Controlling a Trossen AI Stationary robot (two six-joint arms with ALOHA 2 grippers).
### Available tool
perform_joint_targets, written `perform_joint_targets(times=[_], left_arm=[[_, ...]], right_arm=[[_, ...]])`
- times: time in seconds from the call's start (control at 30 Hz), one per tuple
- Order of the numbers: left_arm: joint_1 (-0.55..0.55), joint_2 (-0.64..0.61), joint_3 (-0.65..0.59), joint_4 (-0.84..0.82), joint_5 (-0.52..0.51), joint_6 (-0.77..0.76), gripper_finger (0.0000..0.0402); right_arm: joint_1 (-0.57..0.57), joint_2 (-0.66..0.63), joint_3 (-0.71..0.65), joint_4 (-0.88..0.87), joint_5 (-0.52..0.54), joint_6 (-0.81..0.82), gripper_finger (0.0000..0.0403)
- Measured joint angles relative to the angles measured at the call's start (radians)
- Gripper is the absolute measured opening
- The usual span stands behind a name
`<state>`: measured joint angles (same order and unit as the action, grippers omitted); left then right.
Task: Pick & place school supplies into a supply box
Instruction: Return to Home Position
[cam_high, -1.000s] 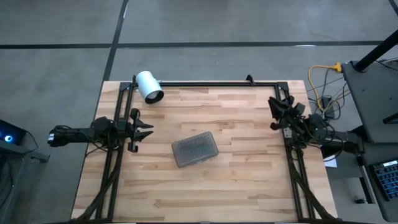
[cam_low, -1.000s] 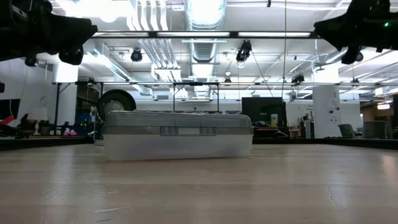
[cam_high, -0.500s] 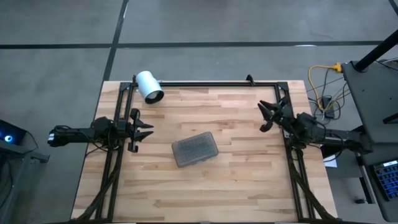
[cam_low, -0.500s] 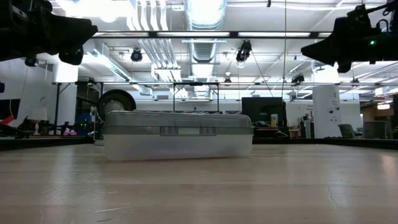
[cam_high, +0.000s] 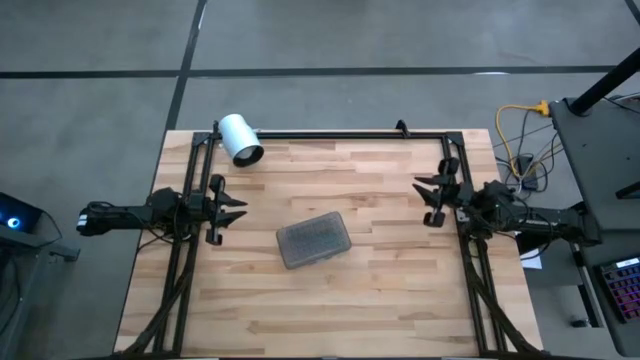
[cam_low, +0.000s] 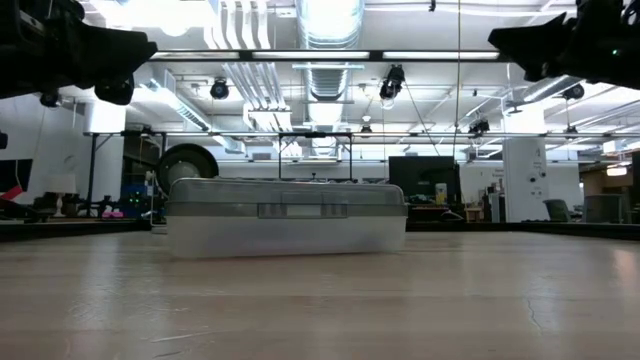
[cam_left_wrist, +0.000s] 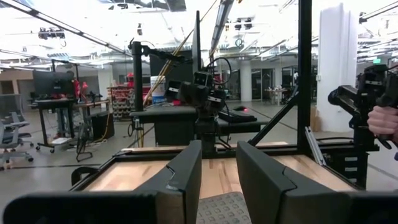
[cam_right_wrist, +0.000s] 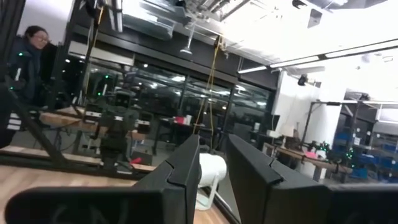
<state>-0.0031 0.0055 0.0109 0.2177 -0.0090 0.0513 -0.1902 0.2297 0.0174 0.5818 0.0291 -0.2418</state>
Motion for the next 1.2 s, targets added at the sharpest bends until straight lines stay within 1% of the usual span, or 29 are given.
perform_joint_targets(times=[0.3,0.47,0.63,0.7,0.8,0.87,1.2], left_arm=[[0.000,0.000,0.000,-0.001,0.000,0.000,0.0086],[0.000,0.000,0.001,-0.007,0.000,-0.001,0.0086],[0.000,0.000,0.002,-0.012,0.001,-0.001,0.0086],[0.000,-0.001,0.002,-0.013,0.001,-0.001,0.0086],[0.000,-0.001,0.001,-0.012,0.000,-0.001,0.0086],[0.000,-0.001,0.000,-0.013,0.001,-0.001,0.0086],[0.000,-0.001,0.000,-0.013,0.001,-0.001,0.0086]], right_arm=[[0.000,-0.031,-0.003,-0.001,-0.001,-0.013,0.0066],[0.000,-0.109,-0.007,-0.009,-0.001,-0.005,0.0073],[0.000,-0.203,-0.007,-0.122,0.000,-0.012,0.0080],[0.000,-0.230,-0.008,-0.172,0.026,-0.021,0.0082],[0.000,-0.226,-0.008,-0.200,0.129,-0.020,0.0084],[0.000,-0.221,-0.008,-0.226,0.162,-0.021,0.0084],[0.000,-0.221,-0.008,-0.292,0.176,-0.037,0.0069]])
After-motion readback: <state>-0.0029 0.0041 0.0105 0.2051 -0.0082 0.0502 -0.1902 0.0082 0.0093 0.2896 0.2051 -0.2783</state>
